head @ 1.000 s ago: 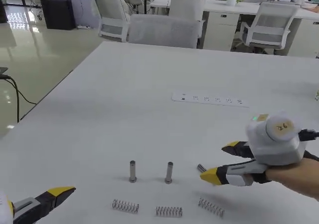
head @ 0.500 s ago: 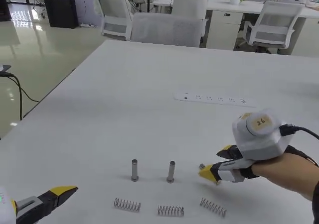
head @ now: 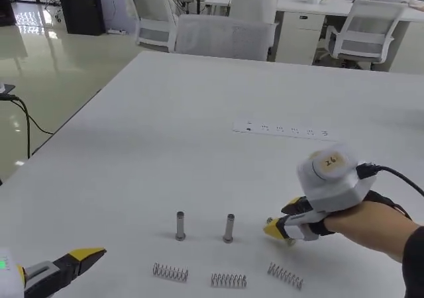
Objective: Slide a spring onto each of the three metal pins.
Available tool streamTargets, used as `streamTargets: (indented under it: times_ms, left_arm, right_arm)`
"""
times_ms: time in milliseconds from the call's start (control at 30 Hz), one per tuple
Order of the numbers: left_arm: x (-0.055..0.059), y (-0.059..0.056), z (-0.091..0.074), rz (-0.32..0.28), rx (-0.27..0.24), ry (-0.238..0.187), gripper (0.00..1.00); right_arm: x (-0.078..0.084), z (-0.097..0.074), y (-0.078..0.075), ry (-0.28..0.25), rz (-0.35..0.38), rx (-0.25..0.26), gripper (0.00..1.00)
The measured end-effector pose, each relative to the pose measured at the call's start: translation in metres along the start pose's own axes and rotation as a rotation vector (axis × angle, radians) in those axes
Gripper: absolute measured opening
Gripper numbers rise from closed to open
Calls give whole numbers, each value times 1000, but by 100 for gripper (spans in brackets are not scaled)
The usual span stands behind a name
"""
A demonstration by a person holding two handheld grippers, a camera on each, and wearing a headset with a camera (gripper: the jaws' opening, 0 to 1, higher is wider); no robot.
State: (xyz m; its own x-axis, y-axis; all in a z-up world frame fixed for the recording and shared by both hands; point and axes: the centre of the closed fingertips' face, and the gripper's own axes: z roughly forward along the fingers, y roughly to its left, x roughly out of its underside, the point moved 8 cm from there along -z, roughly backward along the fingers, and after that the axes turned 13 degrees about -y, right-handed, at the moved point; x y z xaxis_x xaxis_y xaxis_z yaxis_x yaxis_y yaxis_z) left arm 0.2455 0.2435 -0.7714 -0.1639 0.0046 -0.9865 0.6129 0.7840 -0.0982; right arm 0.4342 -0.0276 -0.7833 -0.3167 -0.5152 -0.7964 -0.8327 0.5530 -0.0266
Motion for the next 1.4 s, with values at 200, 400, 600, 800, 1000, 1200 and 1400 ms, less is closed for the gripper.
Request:
streamTargets:
  times_ms: [200,400,600,800,1000,1200,1400]
  left_arm:
    - [1,1,0,-2,1,2,75]
    - [1,0,-1,-5,2,5,75]
    - [1,0,-2,-7,3,7,74]
    - [2,0,-1,-8,5,11,74]
    - [2,1,0,-5,7,13,73]
    - [4,0,0,-9,8,18,73]
    - [3,1,0,-9,5,14,73]
  right_arm:
    - [1,4,1,21,10,8,23]
    - [1,7,0,36,20,18,18]
    - [2,9,-2,48,18,28,15]
    - [2,11,-3,57,27,27,13]
    - [3,14,-5,73,35,34,10]
    - [3,15,-6,85,47,36,9]
    - [4,17,-6,96,44,36,8]
